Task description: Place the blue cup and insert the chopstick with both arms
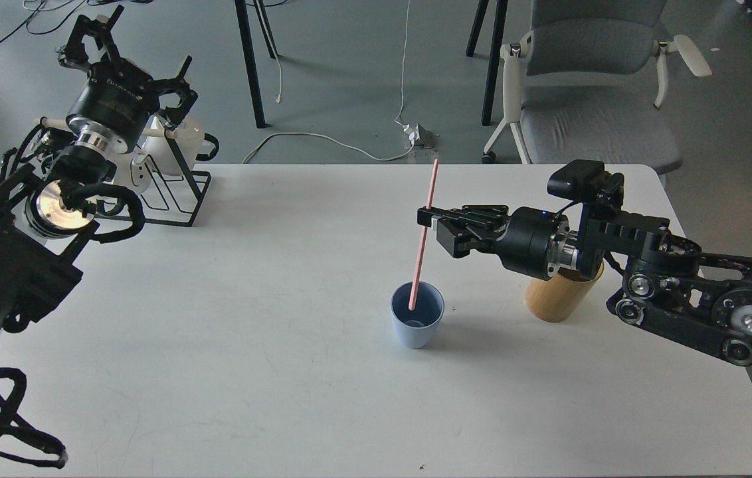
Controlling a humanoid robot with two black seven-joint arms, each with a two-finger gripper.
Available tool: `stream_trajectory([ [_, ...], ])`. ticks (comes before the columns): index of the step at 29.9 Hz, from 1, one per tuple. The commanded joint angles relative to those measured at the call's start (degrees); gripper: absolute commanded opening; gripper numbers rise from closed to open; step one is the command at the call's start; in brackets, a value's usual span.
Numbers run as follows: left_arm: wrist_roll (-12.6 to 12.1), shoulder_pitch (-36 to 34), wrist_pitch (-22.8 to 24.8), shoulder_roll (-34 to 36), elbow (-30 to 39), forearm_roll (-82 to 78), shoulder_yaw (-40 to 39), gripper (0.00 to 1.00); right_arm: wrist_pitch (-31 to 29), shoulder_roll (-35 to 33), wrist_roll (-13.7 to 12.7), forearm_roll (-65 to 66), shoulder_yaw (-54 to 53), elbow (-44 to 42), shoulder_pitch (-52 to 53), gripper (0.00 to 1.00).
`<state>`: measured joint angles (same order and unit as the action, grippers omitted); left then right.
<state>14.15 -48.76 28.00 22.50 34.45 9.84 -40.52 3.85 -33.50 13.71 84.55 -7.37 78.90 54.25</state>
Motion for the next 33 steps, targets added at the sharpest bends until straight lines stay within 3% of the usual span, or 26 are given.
stream_trajectory([
  [1,0.0,0.1,0.0,0.0,0.0,0.0,0.0,1.0,0.0,-0.1,0.0,0.0,0.1,-0.5,-0.5,0.09],
  [8,0.0,0.0,0.0,-0.2,-0.3,0.0,0.0,1.0,0.0,-0.5,0.0,0.0,0.0,-0.3,-2.1,0.22],
  [13,0.0,0.0,0.0,-0.2,-0.4,0.0,0.0,1.0,0.0,-0.9,0.1,-0.3,-0.2,-0.2,-2.7,0.39],
  [15,0.0,0.0,0.0,-0.3,-0.9,0.0,0.0,1.0,0.1,-1.0,0.1,-0.7,-1.1,-0.1,-2.7,0.6],
  [17,0.0,0.0,0.0,-0.3,-0.9,0.0,0.0,1.0,0.8,-1.0,0.3,-1.3,-3.3,0.0,-2.6,0.94],
  [21,0.1,-0.1,0.0,-0.1,-0.9,0.1,-0.2,1.0,0.9,-1.1,0.3,-4.9,-14.9,-0.8,-3.2,0.95],
  [25,0.2,-0.1,0.0,-0.2,-1.1,0.2,-0.3,1.0,0.3,-0.6,0.4,-17.9,-23.7,-3.1,-3.4,0.99],
  [33,0.2,-0.1,0.0,-0.8,-4.0,0.3,-0.7,1.0,0.4,0.6,1.5,-42.4,-32.4,-12.4,-3.5,0.99],
])
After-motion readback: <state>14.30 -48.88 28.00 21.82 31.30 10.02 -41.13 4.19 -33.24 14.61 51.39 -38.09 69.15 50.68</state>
